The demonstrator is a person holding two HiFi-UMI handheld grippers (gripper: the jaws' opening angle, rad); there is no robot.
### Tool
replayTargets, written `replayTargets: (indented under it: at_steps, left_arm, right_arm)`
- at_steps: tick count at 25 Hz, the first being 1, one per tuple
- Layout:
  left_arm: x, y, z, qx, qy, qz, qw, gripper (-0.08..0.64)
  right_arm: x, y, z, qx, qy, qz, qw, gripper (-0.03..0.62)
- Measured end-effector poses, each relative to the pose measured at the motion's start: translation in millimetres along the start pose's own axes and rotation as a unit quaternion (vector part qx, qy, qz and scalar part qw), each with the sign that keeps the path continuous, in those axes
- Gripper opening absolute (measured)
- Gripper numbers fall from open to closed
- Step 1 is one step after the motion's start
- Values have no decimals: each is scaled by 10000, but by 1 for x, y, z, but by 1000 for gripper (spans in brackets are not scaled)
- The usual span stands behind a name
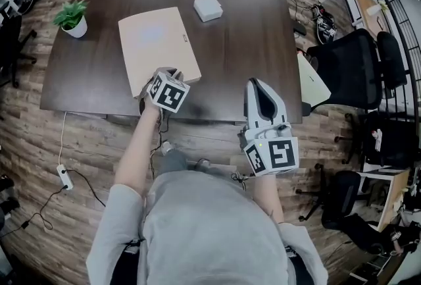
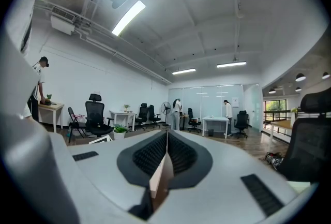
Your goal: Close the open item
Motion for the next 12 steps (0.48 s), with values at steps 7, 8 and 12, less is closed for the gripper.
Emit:
replayTargets:
  at_steps: [7, 8, 12]
  left_arm:
    - [-6, -22, 8, 375, -517, -452, 9969, 12]
    - [-7, -27, 9, 371, -605, -525, 9961, 10]
    - [-13, -53, 13, 413, -1100, -916, 9888, 9]
  right_arm:
    - [1, -3, -1, 85, 6, -56, 9999, 14]
    - [0, -2, -1, 114, 12, -63, 9999, 14]
    - [0, 2, 1, 295, 18, -92, 9995, 14]
Point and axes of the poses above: the fingertips, and each gripper's own axes: y forward along the fingers, z to its left, x out of its top, the point moved 9 cm from there along -y, backward along the fingers, and after that the axes turned 7 degrees about x, right-handed, at the moved point
